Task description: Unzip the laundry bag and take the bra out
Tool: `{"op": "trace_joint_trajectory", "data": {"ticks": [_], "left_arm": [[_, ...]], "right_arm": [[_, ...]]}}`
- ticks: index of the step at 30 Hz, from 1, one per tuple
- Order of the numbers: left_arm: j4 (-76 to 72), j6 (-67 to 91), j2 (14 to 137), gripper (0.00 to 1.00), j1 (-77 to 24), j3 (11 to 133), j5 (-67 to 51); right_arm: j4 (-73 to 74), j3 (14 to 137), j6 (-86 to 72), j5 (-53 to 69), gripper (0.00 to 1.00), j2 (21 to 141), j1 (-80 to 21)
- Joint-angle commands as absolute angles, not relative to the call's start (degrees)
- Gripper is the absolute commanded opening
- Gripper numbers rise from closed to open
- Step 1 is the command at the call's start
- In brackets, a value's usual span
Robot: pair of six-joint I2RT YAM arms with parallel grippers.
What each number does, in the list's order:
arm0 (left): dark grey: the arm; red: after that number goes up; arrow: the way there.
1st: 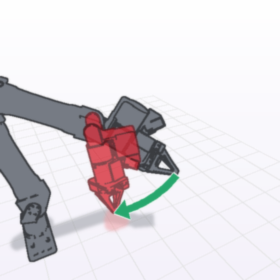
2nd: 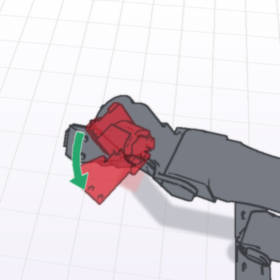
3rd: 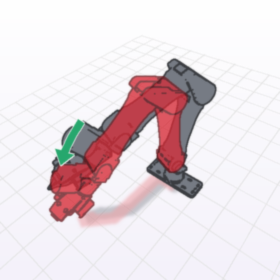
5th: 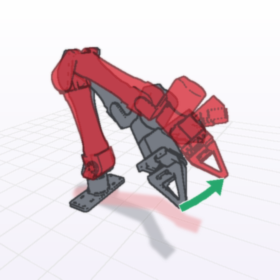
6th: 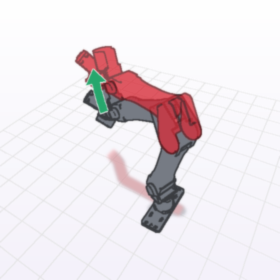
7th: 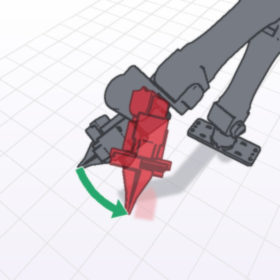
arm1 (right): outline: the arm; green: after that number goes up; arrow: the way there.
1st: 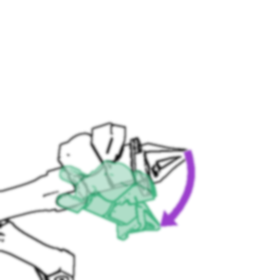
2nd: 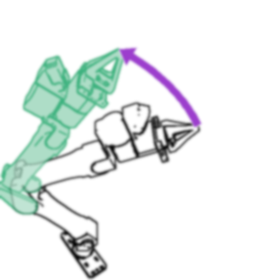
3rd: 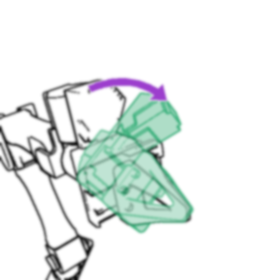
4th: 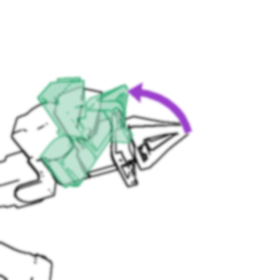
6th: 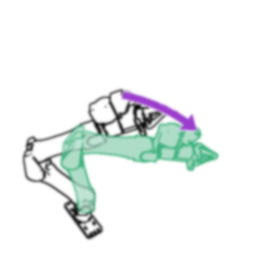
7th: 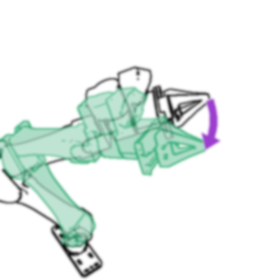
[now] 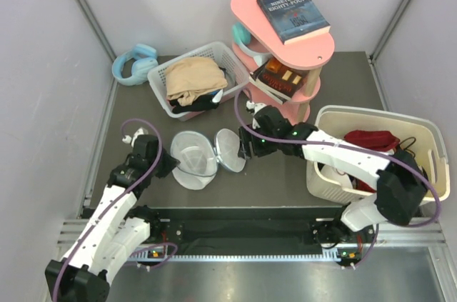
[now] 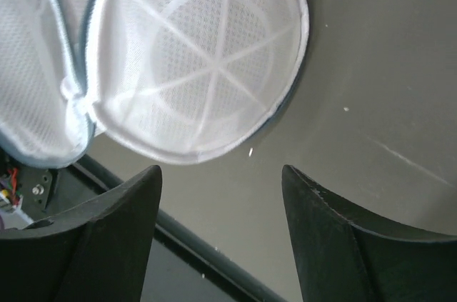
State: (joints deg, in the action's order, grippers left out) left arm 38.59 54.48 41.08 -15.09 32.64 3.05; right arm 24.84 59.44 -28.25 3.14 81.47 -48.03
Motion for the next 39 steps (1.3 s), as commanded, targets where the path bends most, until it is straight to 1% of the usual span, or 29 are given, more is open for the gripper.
{"op": "trace_joint_trajectory", "data": {"ticks": [1,6,9,15,18,23,32,39], "left_arm": [[39.81,55.37,38.76,0.0,-14.85,32.87,3.25],[41.48,55.28,36.48,0.0,-14.85,32.43,2.99],[42.71,55.37,34.9,0.0,-14.85,32.26,3.16],[45.0,56.34,32.17,0.0,-14.85,31.82,3.25],[45.88,56.34,31.56,0.0,-14.85,31.55,3.6],[46.23,57.04,30.94,0.0,-14.85,31.2,3.96],[45.7,57.04,32.61,0.0,-14.85,31.2,3.16],[45.09,56.51,34.19,0.0,-14.85,31.55,3.25]], "right_arm": [[15.83,59.68,-28.74,5.27,0.66,87.25,-49.48],[14.24,60.82,-27.78,3.0,0.62,92.98,-51.15],[14.15,60.91,-27.69,0.19,0.6,94.04,-51.59],[15.73,60.03,-28.91,-5.88,0.56,93.96,-51.24],[15.29,59.5,-29.7,-6.94,0.54,93.26,-50.19],[15.55,59.59,-30.23,-9.14,0.5,92.81,-46.32],[12.92,61.17,-29.71,-7.12,0.44,100.72,-45.09],[14.32,64.68,-28.12,-8.08,0.4,105.1,-45.18]]}}
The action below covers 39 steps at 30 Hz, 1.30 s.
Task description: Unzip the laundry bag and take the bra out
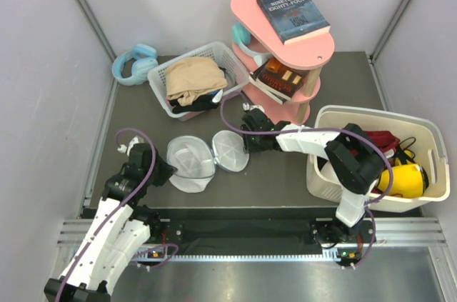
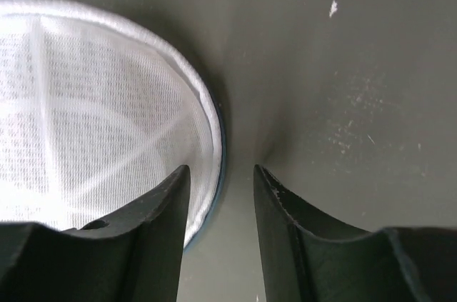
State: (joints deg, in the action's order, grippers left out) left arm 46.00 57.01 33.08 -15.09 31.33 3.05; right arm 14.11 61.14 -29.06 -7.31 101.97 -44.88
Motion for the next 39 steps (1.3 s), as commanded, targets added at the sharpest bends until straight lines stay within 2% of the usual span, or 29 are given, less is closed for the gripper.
{"op": "trace_joint_trajectory", "data": {"ticks": [1,2,3,6,7,9,13,16,20,26,32,39], "left_arm": [[45.09,56.25,34.54,0.0,-14.85,31.64,3.16],[45.09,56.16,34.72,0.0,-14.85,31.73,3.16],[45.09,56.08,34.8,0.0,-14.77,31.64,3.25],[45.09,55.9,34.54,0.0,-14.85,31.38,3.43],[45.09,55.9,34.45,0.0,-14.85,31.29,3.43],[45.0,55.81,34.28,0.0,-14.85,31.11,3.34],[43.69,52.4,35.15,0.0,-14.85,31.99,3.16],[40.18,50.89,37.78,0.0,-14.85,33.22,1.94],[35.61,49.4,45.76,0.0,-14.85,35.24,-1.56],[26.56,48.43,53.78,0.0,-14.94,36.3,-6.15],[17.68,49.92,55.9,0.0,-14.94,31.04,-7.73],[12.66,50.8,55.99,0.0,-14.94,24.0,-7.56]], "right_arm": [[15.37,65.12,-28.04,-8.09,0.38,105.73,-45.26],[16.25,65.74,-28.04,-8.17,0.36,106.43,-45.44],[17.04,66.79,-27.95,-8.87,0.27,107.91,-45.44],[20.03,67.94,-27.95,-10.54,0.11,109.77,-45.53],[20.47,67.94,-27.95,-10.81,0.1,109.95,-45.53],[21.35,67.76,-27.69,-11.25,0.01,110.13,-45.53],[23.46,68.64,-26.99,-13.0,0.0,108.03,-45.26],[27.59,70.48,-25.32,-18.88,0.0,103.46,-44.3],[31.37,73.73,-22.51,-22.84,0.0,96.18,-41.23],[37.51,81.37,-17.41,-29.08,0.0,92.2,-40.43],[39.81,87.87,-14.24,-35.49,0.0,93.59,-46.22],[41.04,93.6,-16.08,-36.73,0.0,98.7,-55.0]]}}
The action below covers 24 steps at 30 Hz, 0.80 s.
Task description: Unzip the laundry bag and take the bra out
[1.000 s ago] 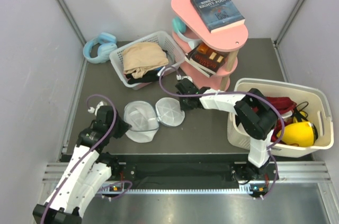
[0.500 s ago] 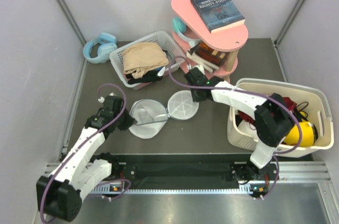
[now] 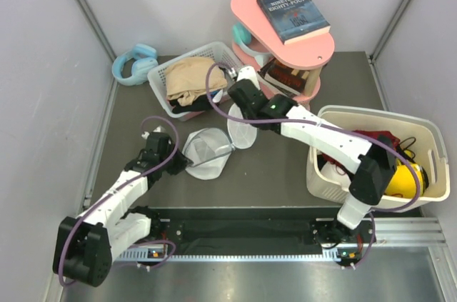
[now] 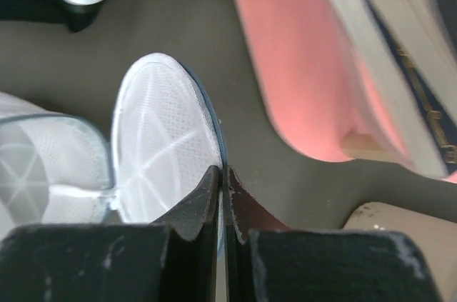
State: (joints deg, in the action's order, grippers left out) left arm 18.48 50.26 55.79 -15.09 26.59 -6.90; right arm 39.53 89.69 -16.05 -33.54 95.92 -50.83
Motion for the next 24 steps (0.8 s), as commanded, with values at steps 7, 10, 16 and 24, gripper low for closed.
{"op": "trace_joint_trajectory", "data": {"ticks": [7,10,16,24], "left_arm": [[11.08,51.68,55.11,0.0,-14.94,19.34,-6.86],[10.2,52.56,54.67,0.0,-14.94,17.94,-7.03],[9.4,54.23,53.27,0.0,-14.94,16.26,-6.94],[9.14,55.54,52.65,0.0,-14.94,15.47,-6.77]], "right_arm": [[38.86,95.63,-17.4,-33.06,0.0,101.51,-60.29],[35.7,95.27,-18.71,-27.09,0.0,101.51,-61.26],[28.66,92.82,-20.21,-11.01,0.0,103.0,-62.14],[19.87,91.49,-19.34,12.98,0.08,107.14,-63.19]]}}
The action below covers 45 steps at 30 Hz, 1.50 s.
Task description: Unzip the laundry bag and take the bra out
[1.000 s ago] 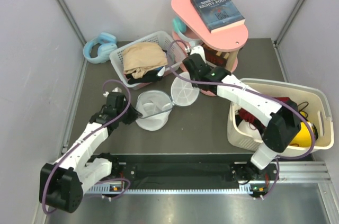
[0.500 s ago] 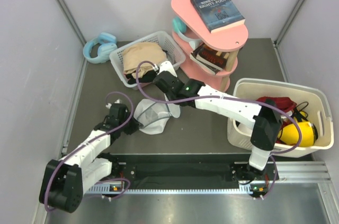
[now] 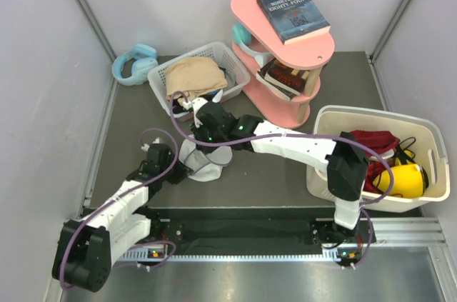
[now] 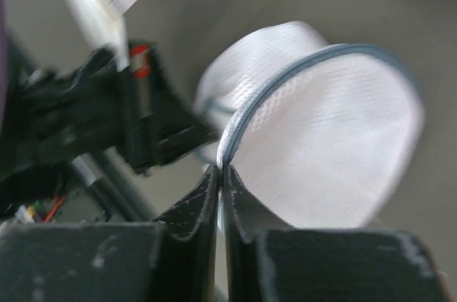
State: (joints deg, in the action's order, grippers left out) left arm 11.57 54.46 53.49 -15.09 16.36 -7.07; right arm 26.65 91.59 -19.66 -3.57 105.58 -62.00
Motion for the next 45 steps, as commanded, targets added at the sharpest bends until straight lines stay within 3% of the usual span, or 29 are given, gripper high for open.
{"op": "trace_joint_trajectory", "data": {"ticks": [1,4,7,11,17,29,37,40,42,45], "left_arm": [[9.14,55.55,52.65,0.0,-14.94,15.47,-6.68],[10.19,55.63,52.12,0.0,-14.94,15.56,-5.89],[11.68,55.63,51.15,0.0,-14.94,15.91,-5.19],[13.0,55.37,49.4,0.0,-14.94,16.08,-5.01],[13.45,54.93,49.39,0.0,-14.85,16.7,-4.92],[10.55,54.23,52.55,0.0,-14.85,18.28,-6.15],[11.86,53.88,52.65,0.0,-14.85,20.56,-7.03],[18.26,53.88,50.29,0.31,-14.85,23.36,-5.98],[25.64,54.23,48.44,0.61,-14.85,24.95,-3.71],[34.76,55.72,44.22,0.8,-14.85,28.29,-0.71]], "right_arm": [[20.47,92.45,-18.81,14.14,0.25,107.49,-63.19],[21.53,91.15,-18.9,10.4,0.7,104.44,-62.32],[19.43,86.07,-21.61,8.88,0.79,99.08,-58.11],[15.56,79.29,-25.04,9.31,0.81,94.93,-50.2],[15.55,76.02,-25.31,7.74,0.79,97.11,-48.43],[19.42,84.81,-22.24,11.16,0.75,111.26,-58.27],[28.47,92.19,-21.88,4.05,0.75,119.08,-59.77],[29.88,93.78,-22.85,1.15,0.76,120.76,-59.77],[30.32,95.01,-23.11,0.18,0.77,121.64,-59.77],[31.2,96.32,-23.29,-3.42,0.77,122.69,-59.77]]}}
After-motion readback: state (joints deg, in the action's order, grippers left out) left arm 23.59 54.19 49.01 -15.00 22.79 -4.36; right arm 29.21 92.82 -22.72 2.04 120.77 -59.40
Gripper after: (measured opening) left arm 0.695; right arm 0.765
